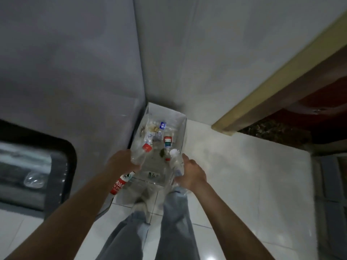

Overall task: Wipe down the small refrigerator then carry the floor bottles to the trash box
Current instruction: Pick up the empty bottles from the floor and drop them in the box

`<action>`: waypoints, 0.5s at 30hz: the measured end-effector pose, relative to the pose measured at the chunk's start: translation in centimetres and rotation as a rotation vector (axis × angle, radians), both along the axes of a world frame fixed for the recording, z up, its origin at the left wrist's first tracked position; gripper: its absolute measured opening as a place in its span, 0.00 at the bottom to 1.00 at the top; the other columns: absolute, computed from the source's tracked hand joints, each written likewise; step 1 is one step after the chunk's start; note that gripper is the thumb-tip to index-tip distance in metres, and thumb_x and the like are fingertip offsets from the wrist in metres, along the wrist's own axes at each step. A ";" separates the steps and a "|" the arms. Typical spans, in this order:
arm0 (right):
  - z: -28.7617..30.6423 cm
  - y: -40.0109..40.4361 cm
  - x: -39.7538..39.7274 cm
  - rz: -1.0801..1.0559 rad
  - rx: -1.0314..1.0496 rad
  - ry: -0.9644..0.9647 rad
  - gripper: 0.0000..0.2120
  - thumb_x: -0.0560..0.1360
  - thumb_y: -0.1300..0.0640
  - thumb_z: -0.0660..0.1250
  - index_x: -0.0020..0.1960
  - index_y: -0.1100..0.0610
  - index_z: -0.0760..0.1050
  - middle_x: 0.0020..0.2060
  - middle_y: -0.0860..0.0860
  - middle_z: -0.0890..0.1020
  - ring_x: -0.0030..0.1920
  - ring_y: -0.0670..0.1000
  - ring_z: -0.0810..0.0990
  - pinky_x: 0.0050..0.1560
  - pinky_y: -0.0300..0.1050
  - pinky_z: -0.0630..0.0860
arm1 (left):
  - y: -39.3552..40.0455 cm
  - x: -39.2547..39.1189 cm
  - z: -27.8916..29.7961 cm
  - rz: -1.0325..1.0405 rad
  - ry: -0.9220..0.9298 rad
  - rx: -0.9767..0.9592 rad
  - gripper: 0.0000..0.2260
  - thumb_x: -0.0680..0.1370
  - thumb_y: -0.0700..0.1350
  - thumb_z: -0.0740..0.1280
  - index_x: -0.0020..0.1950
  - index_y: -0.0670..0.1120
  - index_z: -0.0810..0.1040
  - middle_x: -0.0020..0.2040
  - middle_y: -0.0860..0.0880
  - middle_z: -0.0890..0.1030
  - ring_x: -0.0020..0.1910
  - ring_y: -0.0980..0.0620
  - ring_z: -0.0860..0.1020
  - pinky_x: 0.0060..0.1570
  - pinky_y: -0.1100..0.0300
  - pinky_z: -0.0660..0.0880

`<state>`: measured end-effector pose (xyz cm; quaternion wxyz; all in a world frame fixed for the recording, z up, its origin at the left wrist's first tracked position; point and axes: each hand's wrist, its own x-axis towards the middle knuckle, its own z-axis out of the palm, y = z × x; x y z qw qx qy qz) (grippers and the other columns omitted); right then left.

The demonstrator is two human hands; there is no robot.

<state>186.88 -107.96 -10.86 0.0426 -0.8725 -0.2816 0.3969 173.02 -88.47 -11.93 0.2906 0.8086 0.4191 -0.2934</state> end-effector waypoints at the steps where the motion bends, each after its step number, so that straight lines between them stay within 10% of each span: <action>1: -0.7 0.6 1.0 0.007 0.001 0.009 0.38 0.70 0.49 0.70 0.73 0.47 0.52 0.59 0.55 0.73 0.58 0.58 0.75 0.53 0.48 0.75 | 0.2 0.8 -0.7 0.029 0.002 -0.014 0.26 0.69 0.54 0.72 0.61 0.43 0.72 0.53 0.46 0.79 0.48 0.50 0.77 0.44 0.60 0.70; 15: -19.8 10.0 10.8 0.074 -0.073 0.018 0.40 0.68 0.45 0.71 0.72 0.52 0.54 0.54 0.55 0.76 0.52 0.57 0.79 0.45 0.46 0.75 | 7.0 10.9 -19.0 0.274 0.078 -0.124 0.39 0.70 0.56 0.73 0.71 0.40 0.58 0.65 0.41 0.73 0.60 0.41 0.75 0.56 0.52 0.73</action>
